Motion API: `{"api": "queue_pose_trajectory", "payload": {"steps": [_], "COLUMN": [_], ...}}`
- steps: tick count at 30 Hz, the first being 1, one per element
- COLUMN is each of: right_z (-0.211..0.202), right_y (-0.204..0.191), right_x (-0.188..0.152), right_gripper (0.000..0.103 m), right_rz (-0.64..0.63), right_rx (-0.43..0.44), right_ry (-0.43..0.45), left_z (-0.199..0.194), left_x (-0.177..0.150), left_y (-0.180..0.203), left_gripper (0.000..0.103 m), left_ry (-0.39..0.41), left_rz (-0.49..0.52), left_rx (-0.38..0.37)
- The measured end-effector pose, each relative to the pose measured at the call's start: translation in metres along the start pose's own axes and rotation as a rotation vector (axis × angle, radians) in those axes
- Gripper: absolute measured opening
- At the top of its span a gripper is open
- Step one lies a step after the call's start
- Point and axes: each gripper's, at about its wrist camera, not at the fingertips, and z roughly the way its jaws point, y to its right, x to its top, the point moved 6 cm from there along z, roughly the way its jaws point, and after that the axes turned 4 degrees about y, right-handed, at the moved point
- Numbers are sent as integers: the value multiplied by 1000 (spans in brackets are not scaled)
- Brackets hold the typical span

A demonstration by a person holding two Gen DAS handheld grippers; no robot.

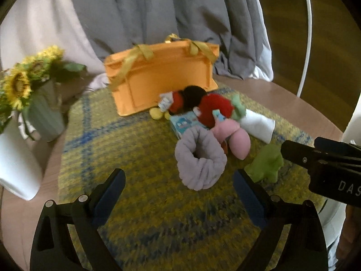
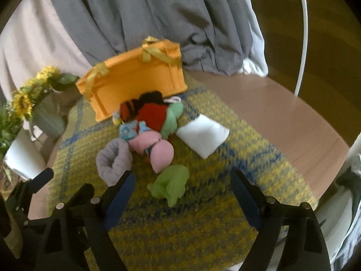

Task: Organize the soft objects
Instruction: 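Grasp the grey fuzzy ring with left tool while right tool grasps green frog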

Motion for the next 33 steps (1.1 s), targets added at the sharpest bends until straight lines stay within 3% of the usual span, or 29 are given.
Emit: {"api": "queue_pose_trajectory", "payload": {"steps": [8,14,20,22,25,33], "right_z": [28,47,56,55,54,47], "right_y": [-6,-12,-13,-15,-18,-22], "right_x": [-9,-14,-20,-20,-20,-19], "right_gripper": [75,63,54,50,38,36], "right_rz": [57,71,108,111,104,98], "right_rx": [-18,-36,-36,-37,-25,-39], "right_ry": [-70,-108,-130,-124,-116,-99], "left_z": [39,58,67,68,66,49], "left_x": [-4,-3,-3,-3,-3,2], "left_y": [4,4,7,10,13,-1], "left_gripper": [94,87,70,54,42,31], "left_ry": [-54,-80,-96,-101,-103,-93], "left_rz": [46,65,80,81,80,33], "left_rx": [-73,-121,-184,-218,-244,-233]}}
